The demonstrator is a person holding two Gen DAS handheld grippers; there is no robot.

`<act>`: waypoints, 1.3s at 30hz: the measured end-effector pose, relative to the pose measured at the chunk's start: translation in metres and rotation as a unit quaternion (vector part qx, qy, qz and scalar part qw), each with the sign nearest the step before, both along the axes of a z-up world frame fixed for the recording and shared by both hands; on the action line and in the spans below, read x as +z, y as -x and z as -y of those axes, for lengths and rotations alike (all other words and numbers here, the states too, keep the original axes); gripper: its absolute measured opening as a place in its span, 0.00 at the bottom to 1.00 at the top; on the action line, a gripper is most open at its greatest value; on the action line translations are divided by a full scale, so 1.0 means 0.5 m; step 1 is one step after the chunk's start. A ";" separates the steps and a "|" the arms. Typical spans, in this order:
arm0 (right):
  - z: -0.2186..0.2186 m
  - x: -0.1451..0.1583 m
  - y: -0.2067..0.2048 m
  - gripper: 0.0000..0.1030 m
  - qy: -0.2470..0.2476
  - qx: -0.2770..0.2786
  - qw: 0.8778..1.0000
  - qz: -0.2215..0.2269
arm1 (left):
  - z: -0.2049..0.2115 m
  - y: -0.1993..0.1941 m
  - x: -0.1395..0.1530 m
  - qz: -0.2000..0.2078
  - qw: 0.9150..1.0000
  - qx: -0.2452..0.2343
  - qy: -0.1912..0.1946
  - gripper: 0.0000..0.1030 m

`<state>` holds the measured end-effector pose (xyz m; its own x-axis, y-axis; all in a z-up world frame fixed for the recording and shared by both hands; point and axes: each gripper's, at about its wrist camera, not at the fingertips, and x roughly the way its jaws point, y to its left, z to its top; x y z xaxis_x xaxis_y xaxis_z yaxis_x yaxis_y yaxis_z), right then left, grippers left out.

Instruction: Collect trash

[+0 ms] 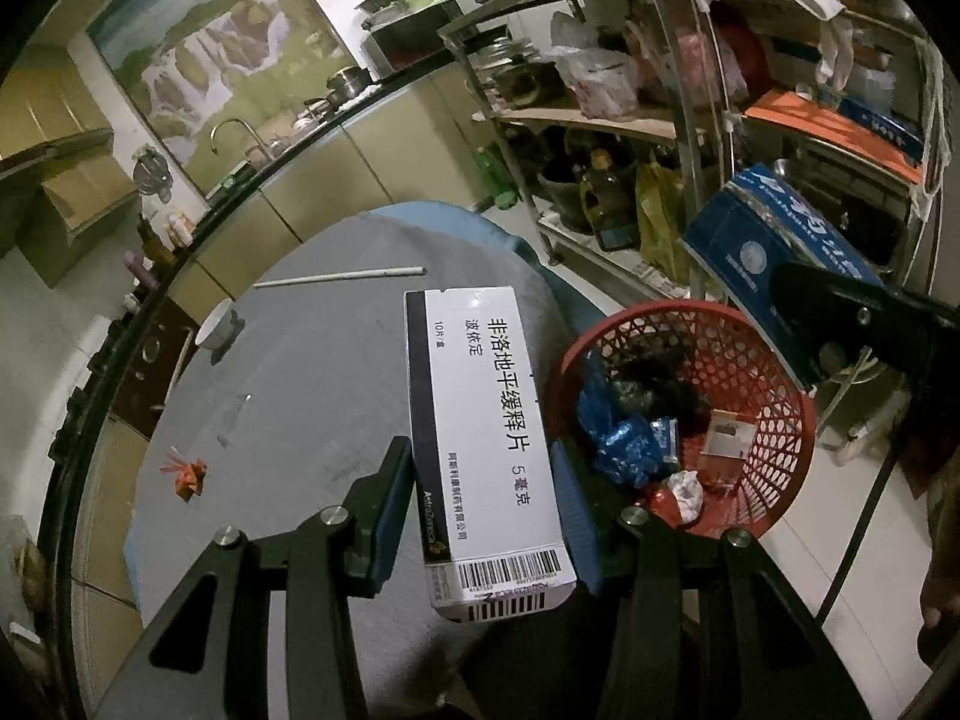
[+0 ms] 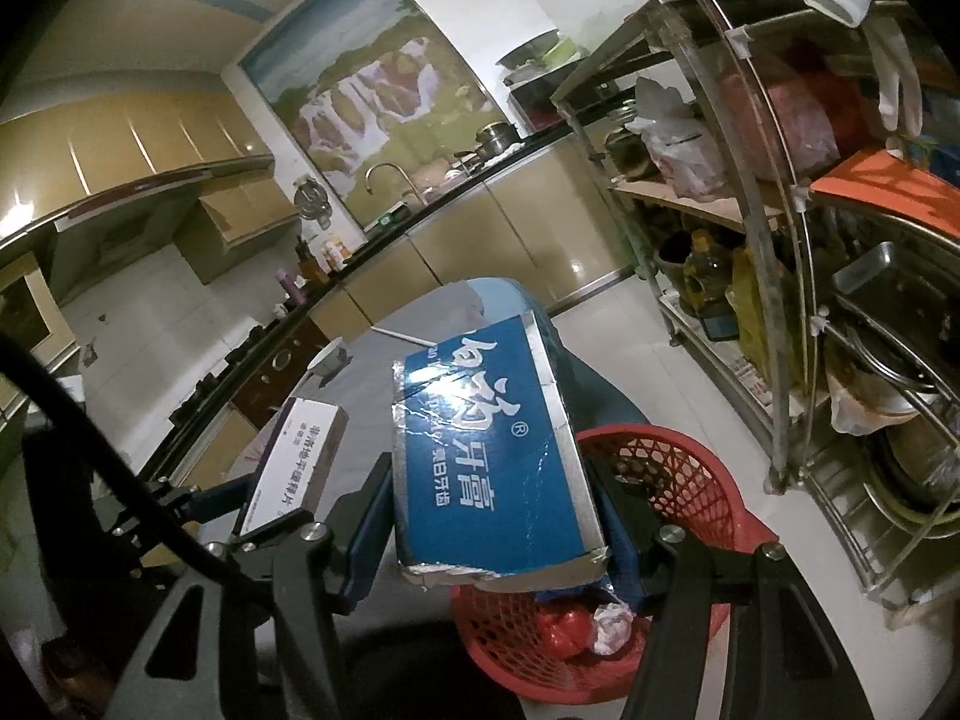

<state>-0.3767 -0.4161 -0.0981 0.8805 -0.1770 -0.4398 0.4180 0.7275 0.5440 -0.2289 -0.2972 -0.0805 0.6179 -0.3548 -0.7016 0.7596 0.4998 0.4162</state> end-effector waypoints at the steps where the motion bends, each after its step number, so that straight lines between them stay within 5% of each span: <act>1: -0.001 -0.001 -0.001 0.63 -0.001 0.000 1.000 -0.001 | 0.001 0.000 -0.002 -0.003 1.000 0.000 -0.001 0.47; 39: 0.042 -0.088 -0.009 0.63 -0.052 -0.028 0.997 -0.040 | 0.022 -0.024 -0.095 -0.100 0.995 -0.019 -0.021 0.47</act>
